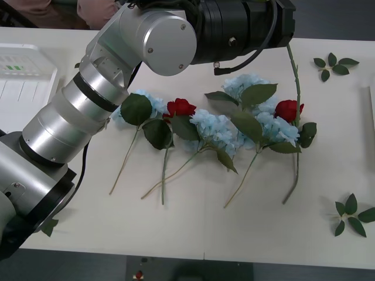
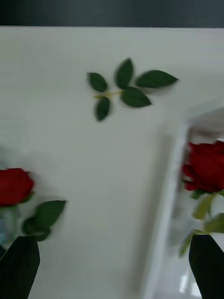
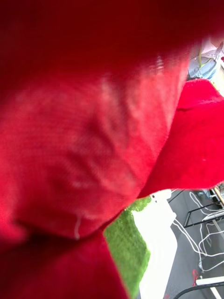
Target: Put the red flowers into the right box and the blue flowers into the left box
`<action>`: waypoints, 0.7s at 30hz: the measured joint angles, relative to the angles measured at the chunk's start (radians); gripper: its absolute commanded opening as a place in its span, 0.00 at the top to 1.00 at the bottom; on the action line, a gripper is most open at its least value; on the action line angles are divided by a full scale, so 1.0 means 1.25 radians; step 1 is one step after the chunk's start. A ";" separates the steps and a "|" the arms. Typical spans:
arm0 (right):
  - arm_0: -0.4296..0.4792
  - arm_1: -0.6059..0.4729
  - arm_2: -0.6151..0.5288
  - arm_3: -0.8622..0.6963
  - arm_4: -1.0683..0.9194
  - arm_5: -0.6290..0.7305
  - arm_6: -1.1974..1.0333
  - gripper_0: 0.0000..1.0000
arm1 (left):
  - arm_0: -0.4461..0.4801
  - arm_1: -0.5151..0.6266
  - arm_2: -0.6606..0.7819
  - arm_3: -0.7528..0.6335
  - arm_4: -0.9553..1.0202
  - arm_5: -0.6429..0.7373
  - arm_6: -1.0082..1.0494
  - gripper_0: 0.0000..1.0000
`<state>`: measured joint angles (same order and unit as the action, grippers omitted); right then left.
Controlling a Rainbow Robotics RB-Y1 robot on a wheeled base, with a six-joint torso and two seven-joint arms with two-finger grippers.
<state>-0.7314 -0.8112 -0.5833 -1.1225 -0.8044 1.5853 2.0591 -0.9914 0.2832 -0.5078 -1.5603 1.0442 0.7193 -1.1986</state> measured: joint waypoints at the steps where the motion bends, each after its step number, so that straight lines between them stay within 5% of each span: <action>1: 0.000 0.002 -0.010 0.000 -0.035 0.019 0.001 0.07 | 0.000 0.000 0.000 0.000 0.000 0.000 0.000 1.00; 13: 0.000 0.000 0.005 0.000 -0.378 0.259 0.171 0.07 | 0.000 0.000 0.000 0.000 0.000 0.000 0.000 1.00; 21: 0.000 0.024 0.005 0.000 -0.540 0.269 0.171 0.07 | 0.000 0.000 0.000 0.000 0.000 0.000 0.000 1.00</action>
<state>-0.7314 -0.7813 -0.5770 -1.1222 -1.4792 1.9221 2.2734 -0.9914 0.2832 -0.5079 -1.5603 1.0444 0.7193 -1.1986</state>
